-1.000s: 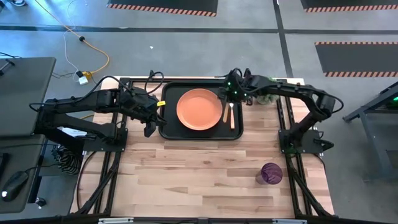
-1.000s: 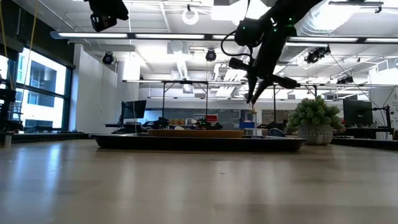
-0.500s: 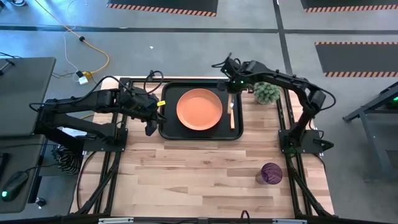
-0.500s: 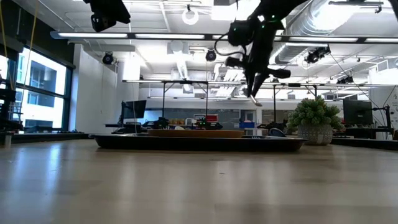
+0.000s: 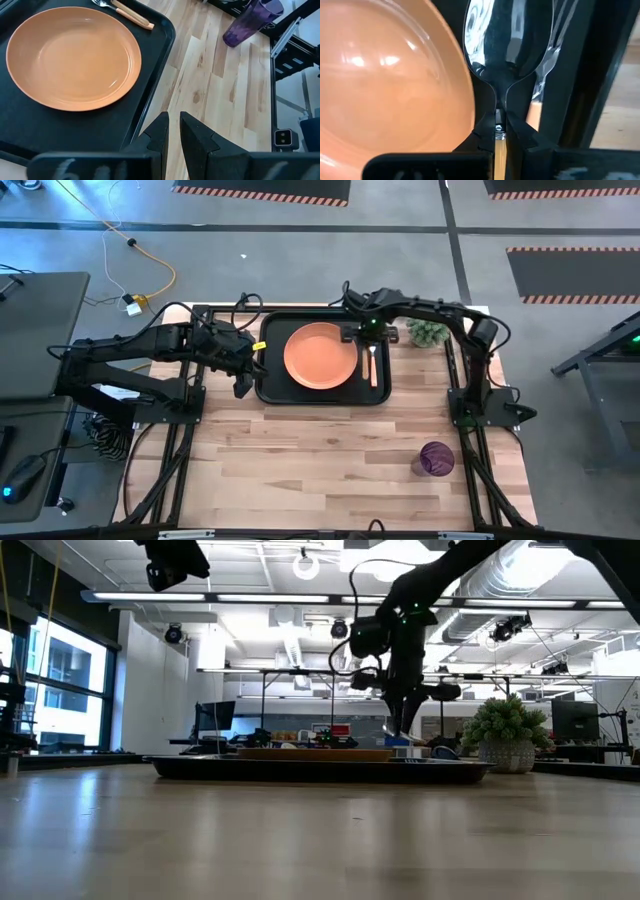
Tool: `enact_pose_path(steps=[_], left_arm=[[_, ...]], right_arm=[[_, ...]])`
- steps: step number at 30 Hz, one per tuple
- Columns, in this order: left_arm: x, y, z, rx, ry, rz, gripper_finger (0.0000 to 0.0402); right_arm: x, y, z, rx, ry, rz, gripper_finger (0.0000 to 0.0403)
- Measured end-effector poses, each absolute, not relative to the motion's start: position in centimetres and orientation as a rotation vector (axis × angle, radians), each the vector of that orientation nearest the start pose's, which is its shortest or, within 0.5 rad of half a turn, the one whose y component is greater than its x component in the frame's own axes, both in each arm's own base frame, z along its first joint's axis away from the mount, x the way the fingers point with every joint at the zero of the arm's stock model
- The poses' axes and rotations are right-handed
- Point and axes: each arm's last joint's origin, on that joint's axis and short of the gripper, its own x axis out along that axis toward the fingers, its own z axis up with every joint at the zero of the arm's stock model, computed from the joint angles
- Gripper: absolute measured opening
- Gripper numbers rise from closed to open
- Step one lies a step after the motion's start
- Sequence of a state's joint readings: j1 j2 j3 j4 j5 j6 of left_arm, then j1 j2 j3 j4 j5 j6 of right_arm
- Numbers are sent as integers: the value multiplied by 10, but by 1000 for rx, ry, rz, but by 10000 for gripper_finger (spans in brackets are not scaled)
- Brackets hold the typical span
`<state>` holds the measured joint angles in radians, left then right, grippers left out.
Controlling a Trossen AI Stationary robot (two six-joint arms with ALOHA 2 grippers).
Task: Pick and place plate/cup/fork/spoon on tray
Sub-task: Put the yellow spoon on the black serving tray to the left of the light orange fork
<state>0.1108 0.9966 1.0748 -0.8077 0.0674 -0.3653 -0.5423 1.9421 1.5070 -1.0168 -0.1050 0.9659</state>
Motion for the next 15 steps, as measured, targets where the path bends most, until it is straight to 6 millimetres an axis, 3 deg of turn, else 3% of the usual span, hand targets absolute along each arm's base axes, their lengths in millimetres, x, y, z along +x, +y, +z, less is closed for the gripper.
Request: enact_pose_path(steps=[15], left_arm=[[187, 19, 340, -414, 712, 174, 37]], right_arm=[[323, -191, 199, 1277, 1146, -1084, 0]])
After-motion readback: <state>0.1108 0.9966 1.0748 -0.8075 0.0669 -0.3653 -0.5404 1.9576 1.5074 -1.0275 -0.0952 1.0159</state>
